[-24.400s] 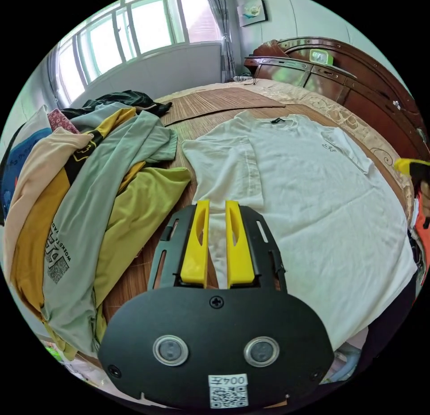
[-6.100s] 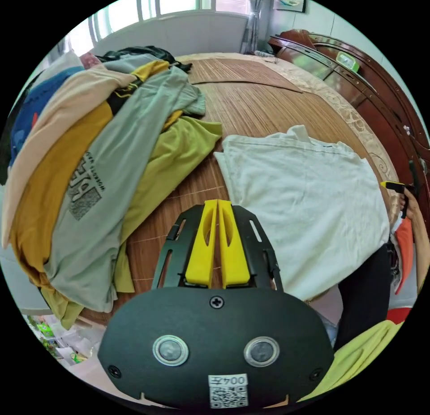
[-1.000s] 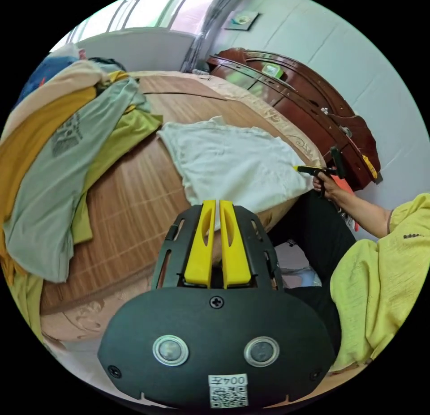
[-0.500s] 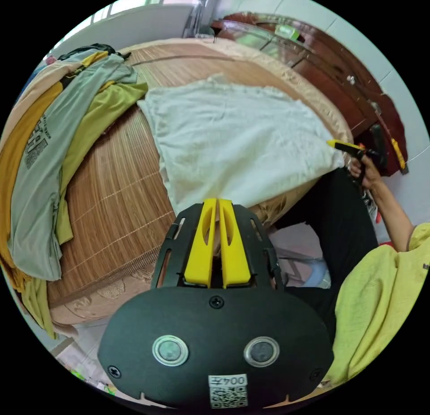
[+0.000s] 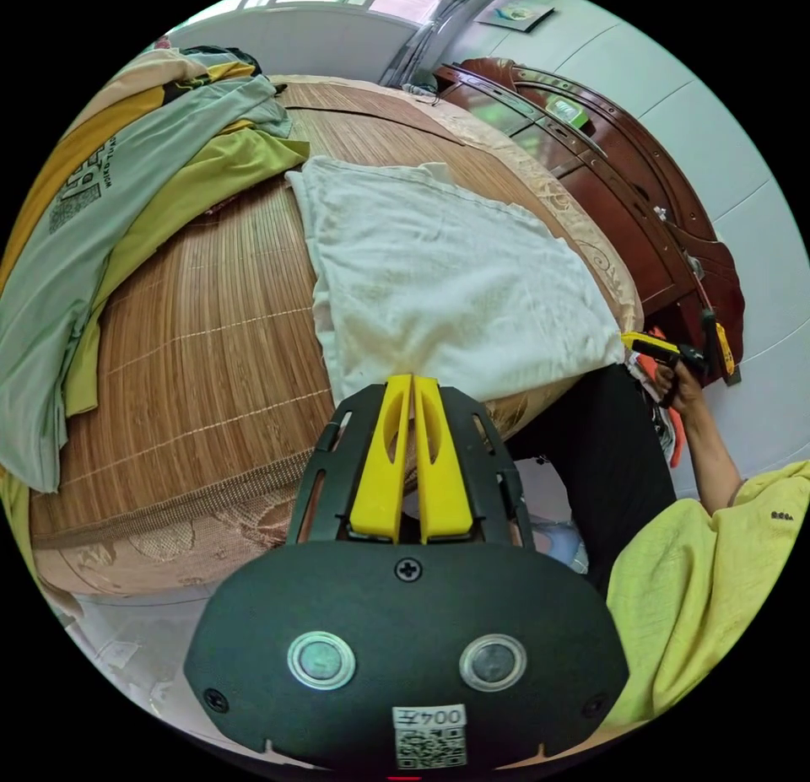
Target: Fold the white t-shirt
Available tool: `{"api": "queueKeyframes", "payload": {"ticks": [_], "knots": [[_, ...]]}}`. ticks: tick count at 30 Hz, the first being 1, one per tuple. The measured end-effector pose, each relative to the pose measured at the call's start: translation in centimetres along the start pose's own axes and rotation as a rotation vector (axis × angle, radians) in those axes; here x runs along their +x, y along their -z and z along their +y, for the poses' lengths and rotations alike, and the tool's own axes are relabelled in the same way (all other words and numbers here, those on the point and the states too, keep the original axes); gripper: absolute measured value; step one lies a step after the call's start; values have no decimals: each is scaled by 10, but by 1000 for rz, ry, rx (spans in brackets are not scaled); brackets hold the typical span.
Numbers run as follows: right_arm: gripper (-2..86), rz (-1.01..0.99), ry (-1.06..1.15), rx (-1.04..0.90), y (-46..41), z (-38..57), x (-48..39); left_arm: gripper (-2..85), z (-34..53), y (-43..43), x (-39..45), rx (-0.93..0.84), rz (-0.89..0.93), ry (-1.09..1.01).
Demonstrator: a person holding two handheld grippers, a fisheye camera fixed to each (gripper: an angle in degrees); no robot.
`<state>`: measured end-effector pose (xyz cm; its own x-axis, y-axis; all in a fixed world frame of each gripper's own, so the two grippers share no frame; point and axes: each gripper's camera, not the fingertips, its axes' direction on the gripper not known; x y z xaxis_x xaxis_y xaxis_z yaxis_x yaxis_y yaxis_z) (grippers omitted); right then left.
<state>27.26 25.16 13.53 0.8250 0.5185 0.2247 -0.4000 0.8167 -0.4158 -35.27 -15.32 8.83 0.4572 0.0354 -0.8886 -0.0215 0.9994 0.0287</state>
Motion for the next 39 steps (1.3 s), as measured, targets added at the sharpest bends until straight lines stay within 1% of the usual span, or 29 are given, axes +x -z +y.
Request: {"api": "queueKeyframes", "payload": {"ticks": [2, 4, 5, 7, 9, 12, 14, 15, 16, 18, 20, 21, 23, 24, 25, 26, 28, 29, 31, 32, 34, 39], "knots": [[65, -121, -95, 25, 7, 26, 42, 6, 2, -8, -2, 1, -9, -5], [90, -312, -220, 80, 7, 57, 87, 6, 3, -14, -4, 3, -16, -8], [101, -368, -248, 98, 5, 63, 96, 6, 4, -19, -5, 3, -21, -8], [132, -565, -347, 144, -7, 80, 123, 6, 6, -26, -6, 3, -29, -9], [134, -627, -387, 133, -18, 83, 133, 6, 7, -32, -8, 2, -35, -10], [133, -666, -395, 129, -25, 78, 136, 7, 10, -44, -11, 0, -40, -11], [117, -715, -402, 135, -28, 73, 137, 8, 13, -54, -14, 1, -41, -12], [88, -731, -397, 139, -29, 70, 136, 8, 14, -57, -15, 2, -40, -12], [45, -709, -392, 132, -28, 67, 136, 8, 16, -62, -17, 2, -38, -12], [41, -634, -424, 110, -27, 67, 138, 9, 18, -70, -20, 1, -32, -9], [43, -675, -446, 103, -32, 68, 141, 12, 22, -81, -23, 4, -26, -5], [45, -662, -454, 97, -30, 67, 139, 13, 24, -84, -24, 5, -23, -3], [50, -535, -427, 108, -13, 63, 127, 19, 27, -92, -22, 0, -23, -16], [55, -427, -401, 126, 3, 59, 115, 22, 28, -92, -19, -6, -39, -18], [62, -332, -351, 169, 20, 54, 98, 30, 32, -90, -12, 1, -92, -26], [65, -297, -320, 189, 28, 51, 88, 42, 41, -87, -5, 29, -139, -57], [77, -233, -177, 213, 42, 32, 43, 64, 58, -84, 3, 52, -204, -118], [79, -226, -140, 206, 42, 27, 32, 76, 70, -86, 5, 51, -259, -149], [81, -165, -31, 168, 31, 5, -8, 86, 87, -94, 1, 37, -309, -173], [81, -141, -15, 157, 26, 0, -16, 88, 95, -100, -4, 33, -298, -177], [67, -70, -26, 108, 6, -18, -35, 89, 105, -109, -11, 48, -283, -162], [41, -11, -58, -23, -25, -38, -49, 80, 118, -141, -14, 96, -244, -187]]}}
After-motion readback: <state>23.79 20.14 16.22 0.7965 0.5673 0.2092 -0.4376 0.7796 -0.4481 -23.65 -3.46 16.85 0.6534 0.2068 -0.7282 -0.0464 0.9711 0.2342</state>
